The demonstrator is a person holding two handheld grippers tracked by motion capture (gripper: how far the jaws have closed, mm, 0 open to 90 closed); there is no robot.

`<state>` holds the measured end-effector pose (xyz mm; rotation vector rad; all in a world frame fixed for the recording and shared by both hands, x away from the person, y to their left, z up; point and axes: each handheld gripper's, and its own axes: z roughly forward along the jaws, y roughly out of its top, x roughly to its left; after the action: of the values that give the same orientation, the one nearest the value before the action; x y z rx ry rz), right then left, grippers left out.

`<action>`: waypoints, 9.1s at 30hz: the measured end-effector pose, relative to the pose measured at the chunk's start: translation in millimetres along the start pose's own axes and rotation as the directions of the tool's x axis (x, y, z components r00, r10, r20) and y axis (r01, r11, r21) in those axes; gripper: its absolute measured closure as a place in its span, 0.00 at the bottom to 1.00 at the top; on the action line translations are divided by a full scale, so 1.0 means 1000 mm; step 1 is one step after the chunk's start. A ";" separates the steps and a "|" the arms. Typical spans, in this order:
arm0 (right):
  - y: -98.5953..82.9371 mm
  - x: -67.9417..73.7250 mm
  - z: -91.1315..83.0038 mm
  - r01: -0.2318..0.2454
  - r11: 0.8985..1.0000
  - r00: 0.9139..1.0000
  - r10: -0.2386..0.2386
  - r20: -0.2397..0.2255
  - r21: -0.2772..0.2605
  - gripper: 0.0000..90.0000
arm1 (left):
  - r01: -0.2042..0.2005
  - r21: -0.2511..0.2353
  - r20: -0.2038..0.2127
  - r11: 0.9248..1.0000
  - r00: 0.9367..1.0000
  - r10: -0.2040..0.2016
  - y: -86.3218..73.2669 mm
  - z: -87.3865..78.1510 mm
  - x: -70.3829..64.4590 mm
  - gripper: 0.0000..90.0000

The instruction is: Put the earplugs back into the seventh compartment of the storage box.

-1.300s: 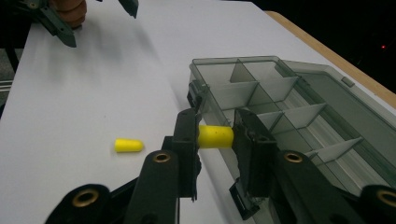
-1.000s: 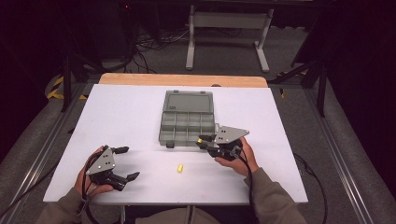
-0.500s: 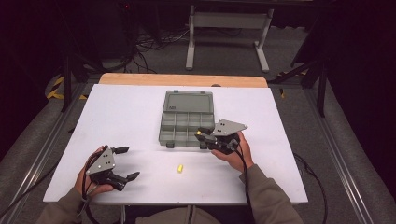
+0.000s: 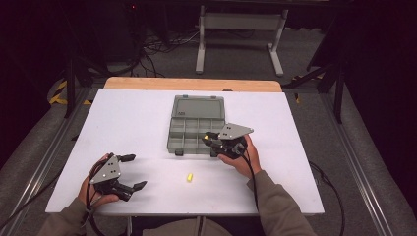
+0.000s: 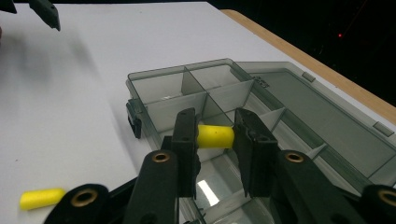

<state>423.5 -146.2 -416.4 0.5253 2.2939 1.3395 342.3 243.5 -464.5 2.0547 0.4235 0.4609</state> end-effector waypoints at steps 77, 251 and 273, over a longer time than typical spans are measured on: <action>0.005 0.018 -0.010 0.022 1.000 0.996 -0.020 0.091 -0.022 0.31 | -0.004 0.007 0.007 1.000 1.000 0.003 0.000 -0.001 0.000 0.06; 0.006 0.048 -0.029 0.086 0.995 0.995 -0.084 -0.054 0.048 0.78 | 0.002 0.017 0.012 1.000 1.000 -0.002 -0.001 -0.001 0.000 0.06; 0.004 0.015 -0.014 0.012 0.999 1.000 -0.013 0.025 0.036 0.78 | 0.006 0.026 0.015 1.000 1.000 -0.006 -0.002 0.000 0.000 0.06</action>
<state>403.8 -146.4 -409.8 0.5358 2.3009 1.2806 342.5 244.4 -466.4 2.0799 0.4288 0.4384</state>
